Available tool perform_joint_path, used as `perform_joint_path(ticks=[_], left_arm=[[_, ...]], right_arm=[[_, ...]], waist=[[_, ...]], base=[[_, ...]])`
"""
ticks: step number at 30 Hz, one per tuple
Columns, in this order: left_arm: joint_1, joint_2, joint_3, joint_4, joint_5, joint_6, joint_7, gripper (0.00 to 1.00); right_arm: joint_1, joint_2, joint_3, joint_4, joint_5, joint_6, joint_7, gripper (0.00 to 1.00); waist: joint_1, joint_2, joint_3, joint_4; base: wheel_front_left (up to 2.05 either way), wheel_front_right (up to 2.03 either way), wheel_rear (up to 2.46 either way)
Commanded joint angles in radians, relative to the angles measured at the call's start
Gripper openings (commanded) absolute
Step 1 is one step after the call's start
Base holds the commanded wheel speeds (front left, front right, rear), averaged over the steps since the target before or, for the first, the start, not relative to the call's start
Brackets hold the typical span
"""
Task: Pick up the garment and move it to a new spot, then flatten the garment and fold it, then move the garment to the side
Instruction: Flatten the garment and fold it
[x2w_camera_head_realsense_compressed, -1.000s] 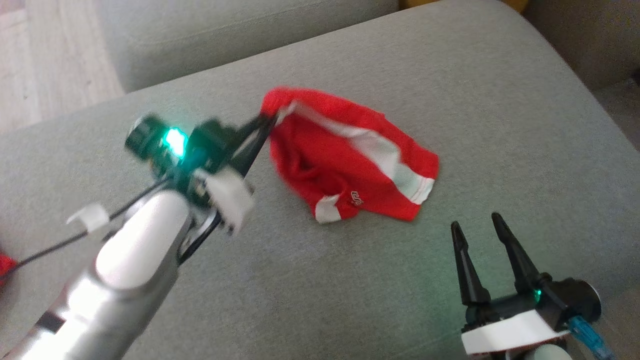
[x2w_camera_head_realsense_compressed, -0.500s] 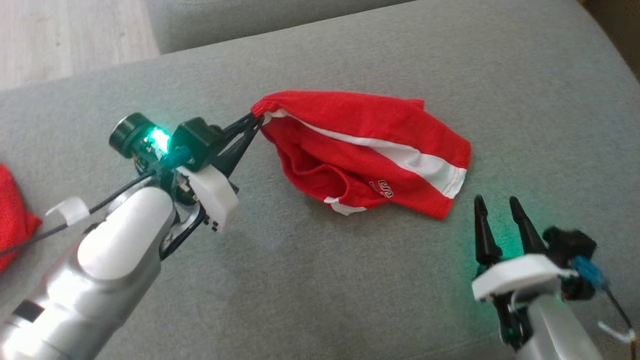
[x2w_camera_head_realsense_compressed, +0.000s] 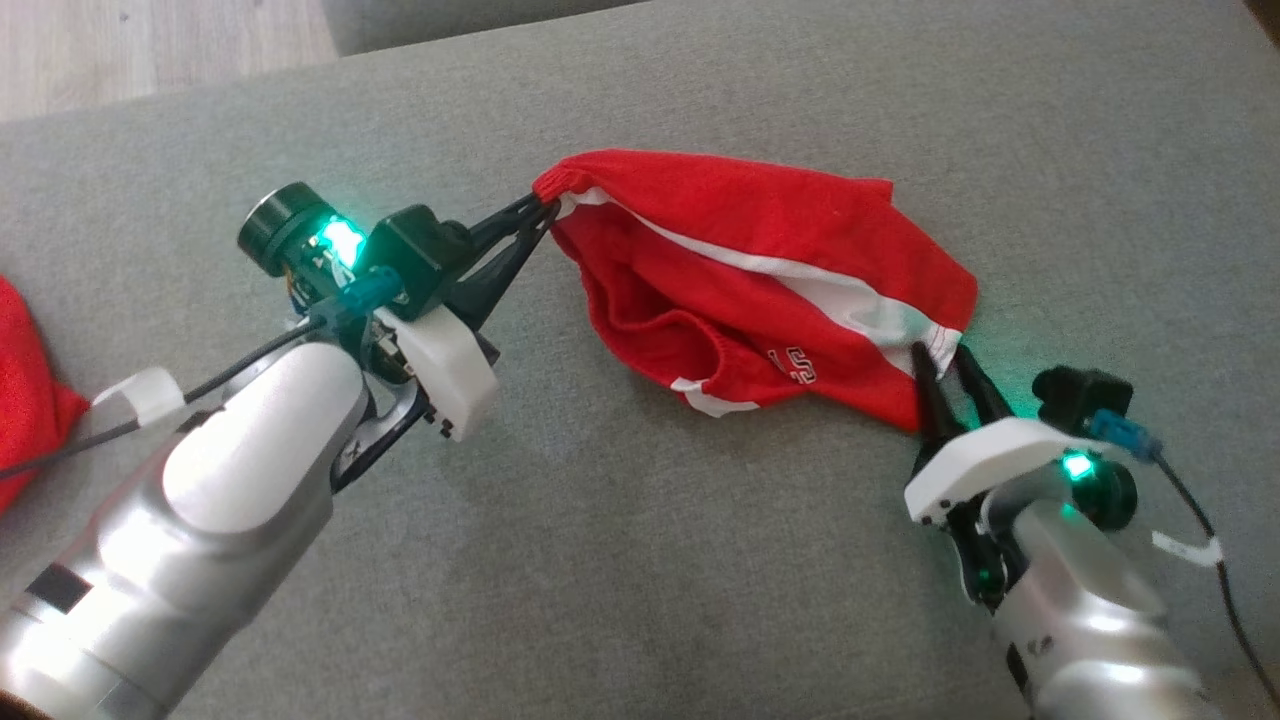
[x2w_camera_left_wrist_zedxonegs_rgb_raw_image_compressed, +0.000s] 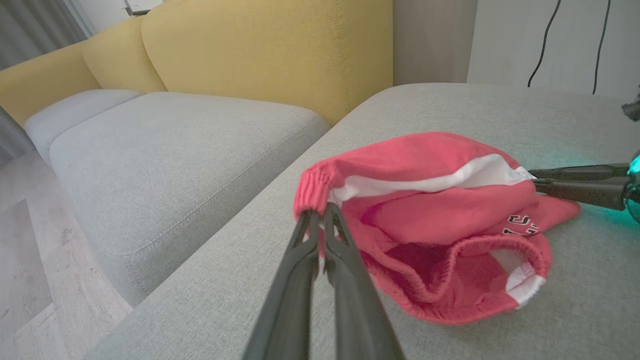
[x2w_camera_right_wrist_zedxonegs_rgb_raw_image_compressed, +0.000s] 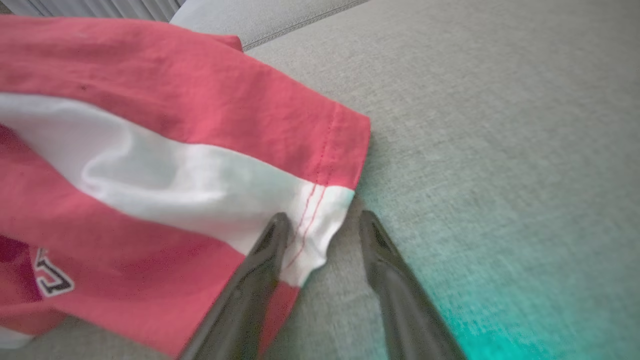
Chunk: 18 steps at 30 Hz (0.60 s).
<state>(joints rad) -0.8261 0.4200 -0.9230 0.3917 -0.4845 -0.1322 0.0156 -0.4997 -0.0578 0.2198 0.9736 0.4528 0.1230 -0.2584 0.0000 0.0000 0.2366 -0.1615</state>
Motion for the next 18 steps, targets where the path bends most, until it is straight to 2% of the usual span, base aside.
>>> perform_joint_path(ticks=[1, 2, 5, 9, 10, 14, 18], left_arm=[[-0.067, 0.034, 0.036, -0.023, -0.006, 0.002, -0.012, 0.0], [-0.069, 0.032, 0.035, -0.021, -0.008, 0.002, -0.014, 0.0], [-0.077, 0.036, 0.037, -0.014, -0.007, 0.003, -0.025, 0.0], [-0.11, 0.058, 0.053, -0.016, 0.011, 0.015, -0.049, 0.0], [-0.11, 0.058, 0.053, -0.016, 0.011, 0.015, -0.049, 0.0], [-0.207, 0.088, 0.064, -0.02, 0.044, 0.012, -0.068, 0.0], [-0.358, 0.102, 0.067, -0.01, 0.115, 0.008, -0.122, 0.0]], right_arm=[[-0.014, 0.008, 0.061, 0.011, 0.036, 0.008, 0.005, 0.16], [-0.022, 0.008, 0.083, 0.023, 0.052, 0.008, 0.004, 0.0], [-0.052, 0.008, 0.085, 0.053, 0.036, 0.008, -0.001, 0.0], [-0.094, 0.008, -0.026, -0.057, -0.067, 0.008, -0.003, 0.0], [-0.094, 0.008, -0.026, -0.057, -0.067, 0.008, -0.003, 0.0], [-0.154, 0.008, -0.154, -0.252, -0.177, 0.008, -0.003, 0.0], [-0.279, -0.018, -0.231, -0.426, -0.243, 0.008, -0.003, 0.0]], waist=[[0.0, 0.0, 0.002, 0.004], [0.0, 0.0, 0.001, 0.005], [0.0, 0.0, -0.003, 0.004], [0.0, 0.0, 0.006, -0.003], [0.0, 0.0, 0.006, -0.003], [0.0, 0.0, 0.042, -0.009], [0.0, 0.0, 0.082, -0.01]], base=[[0.0, 0.0, 0.0], [0.0, 0.0, 0.0], [0.0, 0.0, 0.0], [0.0, 0.0, 0.0], [0.0, 0.0, 0.0], [0.0, 0.0, 0.0], [0.0, 0.0, 0.0]])
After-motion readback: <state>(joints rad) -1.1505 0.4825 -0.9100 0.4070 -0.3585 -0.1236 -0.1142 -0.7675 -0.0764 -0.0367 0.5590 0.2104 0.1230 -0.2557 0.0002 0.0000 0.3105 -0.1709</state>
